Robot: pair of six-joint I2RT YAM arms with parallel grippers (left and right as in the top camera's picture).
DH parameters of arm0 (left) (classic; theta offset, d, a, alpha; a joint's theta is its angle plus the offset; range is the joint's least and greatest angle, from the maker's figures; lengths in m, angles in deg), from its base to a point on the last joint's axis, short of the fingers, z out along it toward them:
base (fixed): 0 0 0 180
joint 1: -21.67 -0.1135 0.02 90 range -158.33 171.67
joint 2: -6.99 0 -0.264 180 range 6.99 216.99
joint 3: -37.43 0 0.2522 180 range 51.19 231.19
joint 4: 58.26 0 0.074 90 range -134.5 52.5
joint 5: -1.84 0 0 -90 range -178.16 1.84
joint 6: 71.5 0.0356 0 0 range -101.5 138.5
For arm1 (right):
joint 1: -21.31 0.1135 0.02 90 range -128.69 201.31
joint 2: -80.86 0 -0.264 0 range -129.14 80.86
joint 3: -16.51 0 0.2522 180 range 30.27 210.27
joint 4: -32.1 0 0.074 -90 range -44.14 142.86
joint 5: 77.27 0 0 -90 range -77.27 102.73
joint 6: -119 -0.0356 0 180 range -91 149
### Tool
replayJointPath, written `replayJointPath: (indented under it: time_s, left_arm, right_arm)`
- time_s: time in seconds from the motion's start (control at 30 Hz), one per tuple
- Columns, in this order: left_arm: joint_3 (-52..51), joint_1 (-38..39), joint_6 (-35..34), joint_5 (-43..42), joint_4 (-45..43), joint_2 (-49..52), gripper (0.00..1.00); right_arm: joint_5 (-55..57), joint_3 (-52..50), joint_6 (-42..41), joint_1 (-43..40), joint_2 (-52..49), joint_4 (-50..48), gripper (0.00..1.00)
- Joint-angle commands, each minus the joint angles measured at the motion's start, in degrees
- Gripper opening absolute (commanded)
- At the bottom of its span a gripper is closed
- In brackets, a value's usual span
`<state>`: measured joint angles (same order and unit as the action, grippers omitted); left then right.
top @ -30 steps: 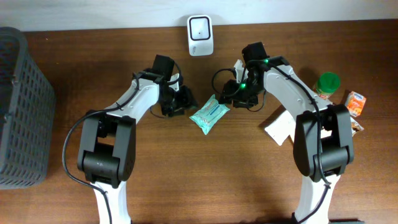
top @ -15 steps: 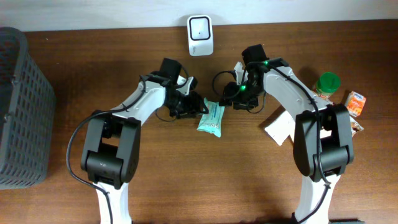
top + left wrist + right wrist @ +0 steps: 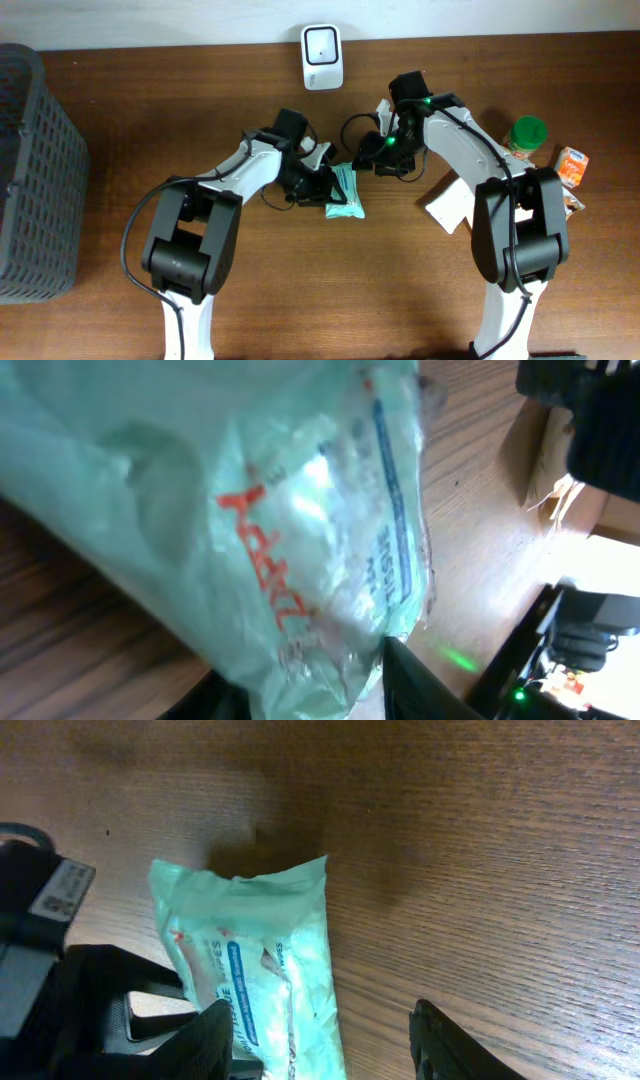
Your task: Scan the item barcode
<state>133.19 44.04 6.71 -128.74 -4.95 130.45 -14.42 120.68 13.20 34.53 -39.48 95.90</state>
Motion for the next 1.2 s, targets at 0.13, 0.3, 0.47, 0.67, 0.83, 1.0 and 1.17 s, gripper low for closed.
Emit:
replayJointPath:
  time_s: [0.13, 0.3, 0.47, 0.67, 0.83, 1.0, 1.17]
  left_arm:
    - [-0.55, 0.35, -0.83, 1.38, -4.31, 2.23, 0.00]
    - [0.55, -1.38, -1.01, 4.59, -2.36, 1.53, 0.00]
    - [1.22, -4.57, -0.98, 14.32, 2.80, -2.95, 0.00]
    - [1.22, -5.40, -0.96, 28.13, 7.26, -12.26, 0.00]
    - [1.22, -4.02, -0.96, 32.06, 7.58, -15.69, 0.00]
    - [1.20, -1.62, -0.98, 39.30, 9.22, -15.80, 0.00]
    - [1.22, 0.94, -1.01, 52.54, 13.55, -15.80, 0.00]
  right_arm:
    - [-0.70, -0.52, 0.83, 0.37, -0.07, -0.13, 0.51]
    - [-0.72, -0.52, 1.46, 0.28, -0.07, 0.11, 0.51]
    - [-0.72, -0.52, 2.05, 0.20, -0.07, 0.02, 0.51]
    - [-0.72, -0.52, 2.05, 0.26, -0.07, -0.37, 0.51]
    - [-0.72, -0.52, 2.08, 0.26, -0.07, -0.35, 0.51]
    - [-0.74, -0.52, 2.05, 0.26, -0.07, -0.37, 0.51]
    - [-0.72, -0.52, 2.08, 0.26, -0.07, -0.37, 0.51]
